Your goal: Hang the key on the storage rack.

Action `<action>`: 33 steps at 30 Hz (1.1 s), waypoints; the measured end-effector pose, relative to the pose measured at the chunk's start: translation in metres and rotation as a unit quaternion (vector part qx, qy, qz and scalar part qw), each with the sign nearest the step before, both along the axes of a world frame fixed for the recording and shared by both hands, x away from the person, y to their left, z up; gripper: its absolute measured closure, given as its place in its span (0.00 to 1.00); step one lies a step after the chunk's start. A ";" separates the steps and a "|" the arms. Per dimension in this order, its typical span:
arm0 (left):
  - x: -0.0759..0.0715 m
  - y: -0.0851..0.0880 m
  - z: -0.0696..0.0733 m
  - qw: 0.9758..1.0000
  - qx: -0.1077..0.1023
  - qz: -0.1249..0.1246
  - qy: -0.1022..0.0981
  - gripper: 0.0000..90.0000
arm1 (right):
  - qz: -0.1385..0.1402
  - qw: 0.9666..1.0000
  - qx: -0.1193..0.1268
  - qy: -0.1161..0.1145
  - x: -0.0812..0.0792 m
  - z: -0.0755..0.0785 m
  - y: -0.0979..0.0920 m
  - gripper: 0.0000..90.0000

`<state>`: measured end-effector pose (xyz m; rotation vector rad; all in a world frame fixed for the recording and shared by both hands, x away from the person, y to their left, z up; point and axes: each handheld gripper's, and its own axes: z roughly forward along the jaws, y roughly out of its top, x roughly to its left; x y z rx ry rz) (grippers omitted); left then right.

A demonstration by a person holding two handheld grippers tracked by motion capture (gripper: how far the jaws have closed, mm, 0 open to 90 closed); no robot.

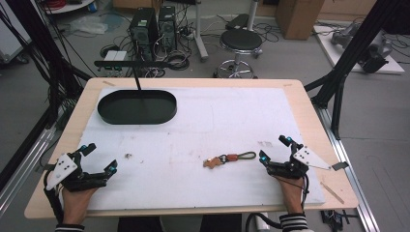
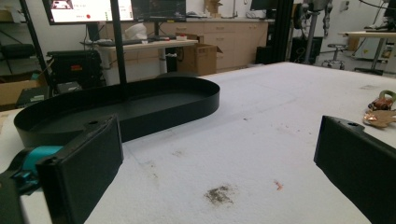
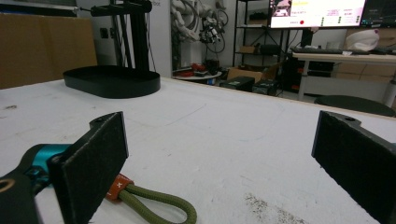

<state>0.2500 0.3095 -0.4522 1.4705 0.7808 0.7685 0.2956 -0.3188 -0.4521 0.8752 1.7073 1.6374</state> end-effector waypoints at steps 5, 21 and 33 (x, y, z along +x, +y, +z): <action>0.001 -0.001 0.000 1.000 0.001 -0.003 0.003 0.02 | 0.000 1.000 0.001 0.002 0.000 0.000 0.000 0.03; 0.000 0.001 0.000 1.000 -0.005 -0.007 0.000 0.02 | 0.011 0.999 -0.004 0.036 0.007 0.005 0.000 0.03; -0.001 0.002 -0.001 1.000 -0.015 -0.005 -0.004 0.02 | 0.085 0.990 -0.089 0.073 0.031 0.050 0.007 0.03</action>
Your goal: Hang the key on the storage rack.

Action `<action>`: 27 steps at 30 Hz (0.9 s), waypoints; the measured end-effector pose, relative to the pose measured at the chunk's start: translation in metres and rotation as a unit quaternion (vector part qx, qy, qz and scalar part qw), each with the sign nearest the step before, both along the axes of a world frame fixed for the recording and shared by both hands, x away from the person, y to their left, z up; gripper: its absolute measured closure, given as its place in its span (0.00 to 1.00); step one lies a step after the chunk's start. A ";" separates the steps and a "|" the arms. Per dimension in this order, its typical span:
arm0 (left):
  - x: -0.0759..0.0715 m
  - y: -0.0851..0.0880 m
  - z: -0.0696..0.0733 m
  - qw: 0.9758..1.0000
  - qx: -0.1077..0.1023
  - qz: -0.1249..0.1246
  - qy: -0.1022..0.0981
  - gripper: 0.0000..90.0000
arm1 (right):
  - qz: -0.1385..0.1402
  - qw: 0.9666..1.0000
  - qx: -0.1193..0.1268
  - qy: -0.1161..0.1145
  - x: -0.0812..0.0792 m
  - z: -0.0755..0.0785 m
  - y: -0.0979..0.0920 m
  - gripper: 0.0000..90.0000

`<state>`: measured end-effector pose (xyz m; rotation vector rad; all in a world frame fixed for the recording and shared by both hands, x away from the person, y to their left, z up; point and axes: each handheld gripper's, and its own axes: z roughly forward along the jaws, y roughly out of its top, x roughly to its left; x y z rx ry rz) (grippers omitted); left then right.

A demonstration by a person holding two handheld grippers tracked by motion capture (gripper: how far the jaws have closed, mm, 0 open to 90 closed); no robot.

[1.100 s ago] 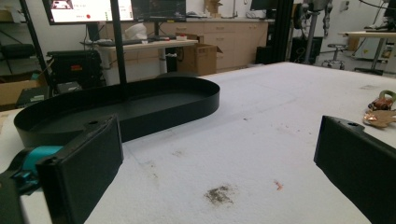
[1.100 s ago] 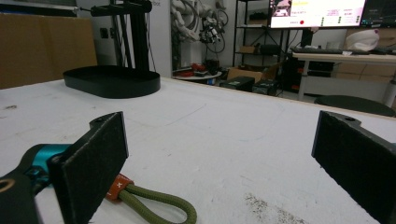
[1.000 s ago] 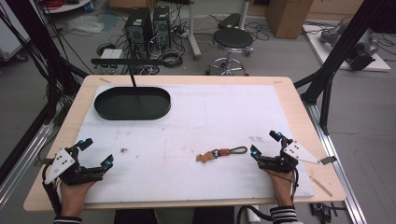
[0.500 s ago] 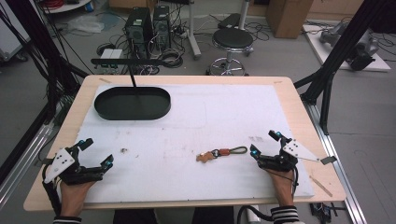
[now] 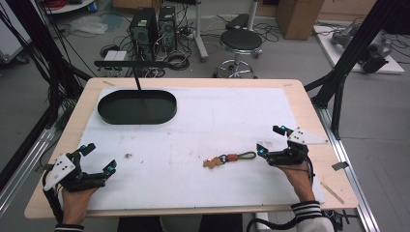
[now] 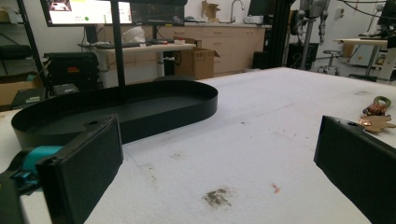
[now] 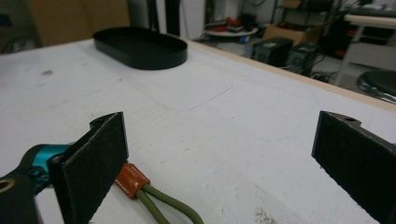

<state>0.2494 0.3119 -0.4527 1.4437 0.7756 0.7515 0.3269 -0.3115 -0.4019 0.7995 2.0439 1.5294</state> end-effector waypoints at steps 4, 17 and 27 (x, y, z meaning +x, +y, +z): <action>0.000 0.000 0.000 1.000 0.000 0.000 -0.001 0.02 | 0.032 0.999 -0.042 0.015 0.013 0.017 0.004 0.03; 0.000 0.000 0.000 1.000 0.001 0.000 0.000 0.02 | 0.124 0.974 -0.181 0.061 0.044 0.036 0.028 0.03; 0.000 0.000 0.000 1.000 0.001 -0.001 0.000 0.02 | 0.180 0.941 -0.265 0.109 0.056 0.028 0.042 0.03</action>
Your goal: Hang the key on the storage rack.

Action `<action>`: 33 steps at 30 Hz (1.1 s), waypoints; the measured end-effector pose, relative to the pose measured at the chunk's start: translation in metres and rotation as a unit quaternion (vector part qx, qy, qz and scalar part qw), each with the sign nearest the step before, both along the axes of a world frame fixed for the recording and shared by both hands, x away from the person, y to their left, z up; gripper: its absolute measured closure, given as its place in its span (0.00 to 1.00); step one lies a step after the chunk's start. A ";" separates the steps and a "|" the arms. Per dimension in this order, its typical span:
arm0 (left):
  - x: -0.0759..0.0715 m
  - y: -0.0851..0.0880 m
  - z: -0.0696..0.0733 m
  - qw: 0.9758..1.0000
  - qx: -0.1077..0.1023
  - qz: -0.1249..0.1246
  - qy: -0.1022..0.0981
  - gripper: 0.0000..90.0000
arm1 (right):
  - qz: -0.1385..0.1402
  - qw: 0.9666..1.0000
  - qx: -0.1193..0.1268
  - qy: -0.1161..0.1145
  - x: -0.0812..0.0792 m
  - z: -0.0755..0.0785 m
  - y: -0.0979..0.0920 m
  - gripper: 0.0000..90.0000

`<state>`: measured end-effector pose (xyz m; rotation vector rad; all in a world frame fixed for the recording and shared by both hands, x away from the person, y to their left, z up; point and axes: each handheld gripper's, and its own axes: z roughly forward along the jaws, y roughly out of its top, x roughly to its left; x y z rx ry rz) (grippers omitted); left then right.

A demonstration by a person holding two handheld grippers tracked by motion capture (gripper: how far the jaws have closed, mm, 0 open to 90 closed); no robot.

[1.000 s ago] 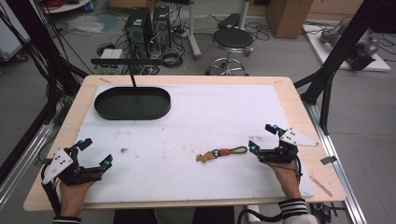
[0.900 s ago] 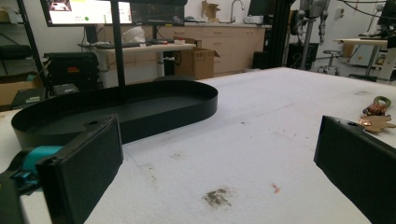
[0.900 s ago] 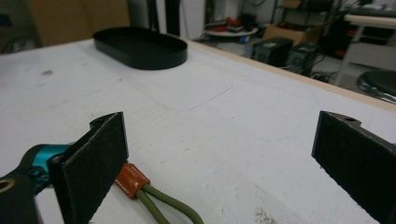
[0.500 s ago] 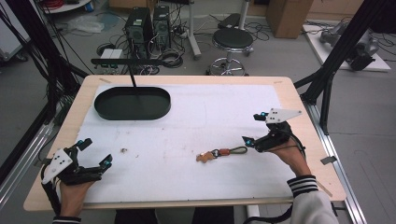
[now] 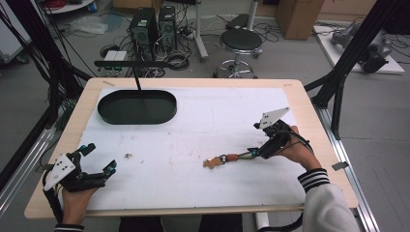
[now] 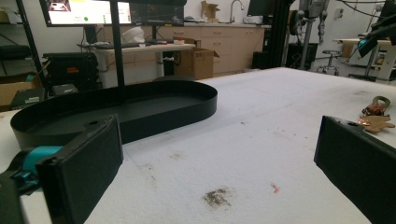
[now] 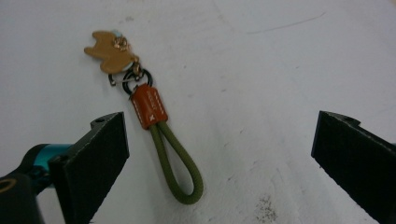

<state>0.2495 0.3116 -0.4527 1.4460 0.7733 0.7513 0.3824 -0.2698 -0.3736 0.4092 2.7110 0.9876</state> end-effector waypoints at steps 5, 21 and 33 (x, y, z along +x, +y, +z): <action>0.000 0.000 0.000 1.000 0.002 0.000 0.000 0.02 | 0.016 1.000 -0.024 0.011 0.002 -0.004 0.007 0.03; 0.000 0.000 0.000 1.000 0.002 -0.002 -0.001 0.02 | 0.060 0.991 -0.114 0.044 0.008 -0.020 0.028 0.06; 0.000 0.000 0.000 1.000 0.000 -0.003 -0.002 0.02 | 0.078 0.982 -0.156 0.070 0.010 -0.029 0.032 0.22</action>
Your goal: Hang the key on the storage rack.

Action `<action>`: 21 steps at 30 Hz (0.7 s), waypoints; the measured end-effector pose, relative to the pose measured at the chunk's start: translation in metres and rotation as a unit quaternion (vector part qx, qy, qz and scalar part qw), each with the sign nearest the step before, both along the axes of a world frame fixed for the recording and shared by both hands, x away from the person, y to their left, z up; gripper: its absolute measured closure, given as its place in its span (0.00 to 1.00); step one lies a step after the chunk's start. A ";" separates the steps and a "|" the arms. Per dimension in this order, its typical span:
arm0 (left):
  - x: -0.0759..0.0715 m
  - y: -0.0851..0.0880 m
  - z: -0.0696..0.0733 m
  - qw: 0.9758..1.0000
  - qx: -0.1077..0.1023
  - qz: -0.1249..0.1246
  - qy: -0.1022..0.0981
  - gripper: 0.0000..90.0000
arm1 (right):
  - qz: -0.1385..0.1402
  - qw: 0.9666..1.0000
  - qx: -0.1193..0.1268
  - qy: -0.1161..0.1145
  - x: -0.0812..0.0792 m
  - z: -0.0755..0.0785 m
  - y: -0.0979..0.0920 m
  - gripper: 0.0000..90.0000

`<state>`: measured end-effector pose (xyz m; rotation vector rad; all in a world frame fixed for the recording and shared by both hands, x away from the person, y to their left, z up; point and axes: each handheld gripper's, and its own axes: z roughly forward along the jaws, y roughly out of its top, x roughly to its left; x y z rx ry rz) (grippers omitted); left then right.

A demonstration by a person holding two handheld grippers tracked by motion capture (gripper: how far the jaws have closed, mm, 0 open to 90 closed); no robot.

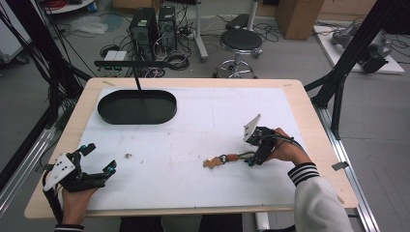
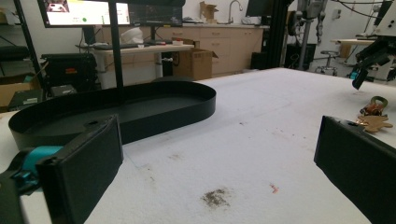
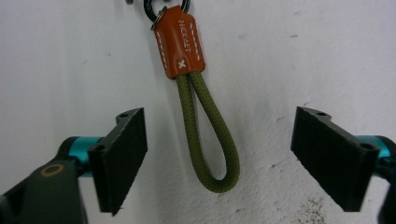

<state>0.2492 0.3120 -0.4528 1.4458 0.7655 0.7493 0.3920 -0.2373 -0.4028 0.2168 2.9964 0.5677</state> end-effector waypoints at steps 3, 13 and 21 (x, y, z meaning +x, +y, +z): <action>0.000 0.000 0.000 1.000 0.000 0.000 0.000 0.02 | -0.005 1.000 -0.006 0.005 0.001 0.000 0.000 0.26; 0.000 0.000 0.000 1.000 -0.001 -0.001 0.001 0.02 | 0.010 0.999 -0.032 0.012 0.001 -0.003 0.003 0.45; 0.000 0.000 0.000 1.000 -0.002 -0.003 0.001 0.02 | 0.016 0.999 -0.032 0.025 0.003 -0.004 0.004 0.55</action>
